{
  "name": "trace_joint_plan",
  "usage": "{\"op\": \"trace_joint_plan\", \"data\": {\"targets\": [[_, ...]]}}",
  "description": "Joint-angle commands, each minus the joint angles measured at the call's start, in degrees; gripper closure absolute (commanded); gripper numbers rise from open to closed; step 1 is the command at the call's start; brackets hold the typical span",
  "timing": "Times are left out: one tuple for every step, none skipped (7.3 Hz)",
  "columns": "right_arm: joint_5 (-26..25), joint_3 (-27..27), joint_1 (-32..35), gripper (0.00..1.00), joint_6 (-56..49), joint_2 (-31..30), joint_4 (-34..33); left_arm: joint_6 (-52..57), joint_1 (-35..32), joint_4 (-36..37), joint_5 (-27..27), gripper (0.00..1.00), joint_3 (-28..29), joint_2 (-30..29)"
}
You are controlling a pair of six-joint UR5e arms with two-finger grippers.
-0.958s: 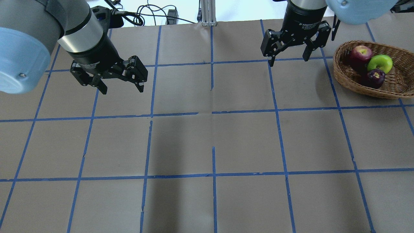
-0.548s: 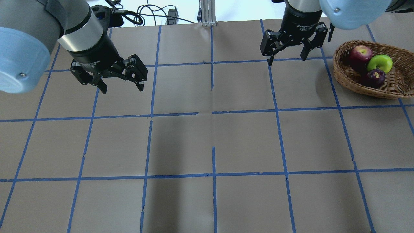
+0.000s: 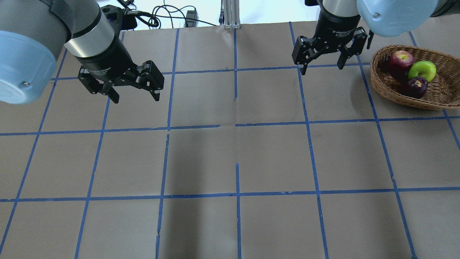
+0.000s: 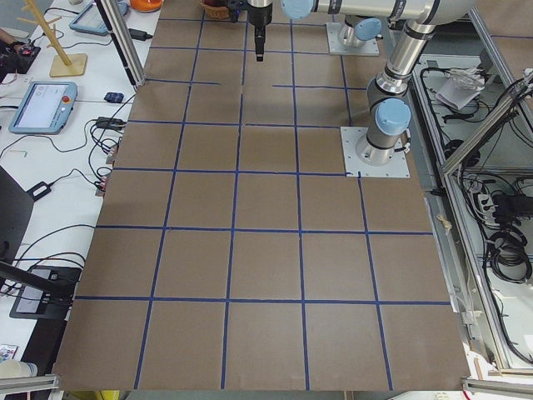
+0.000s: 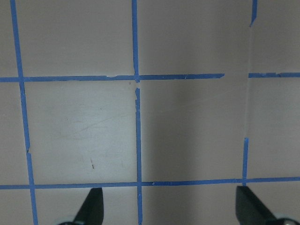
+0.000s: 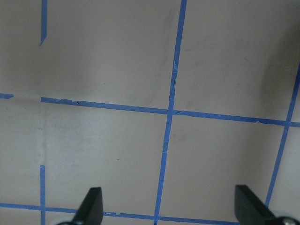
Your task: Put all apples into basket
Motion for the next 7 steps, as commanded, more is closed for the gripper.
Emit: {"op": "trace_joint_plan", "data": {"targets": [[0.0, 0.2, 0.0, 0.0, -0.2, 0.1, 0.0, 0.0, 0.0, 0.0, 0.0, 0.0, 0.0, 0.0], [0.0, 0.9, 0.1, 0.0, 0.1, 0.0, -0.3, 0.0, -0.1, 0.0, 0.1, 0.0, 0.0, 0.0], [-0.1, 1.2, 0.0, 0.0, -0.2, -0.1, -0.5, 0.0, 0.0, 0.0, 0.0, 0.0, 0.0, 0.0], [-0.1, 1.5, 0.1, 0.0, -0.3, -0.1, -0.6, 0.0, 0.0, 0.0, 0.0, 0.0, 0.0, 0.0], [0.0, 2.2, 0.0, 0.0, -0.3, 0.0, -1.2, 0.0, -0.1, 0.0, 0.0, 0.0, 0.0, 0.0], [-0.2, 2.3, 0.0, 0.0, -0.3, -0.1, -1.2, 0.0, 0.0, 0.0, 0.0, 0.0, 0.0, 0.0], [-0.1, 2.4, -0.2, 0.0, -0.4, 0.0, -1.3, 0.0, 0.0, 0.0, 0.0, 0.0, 0.0, 0.0]]}}
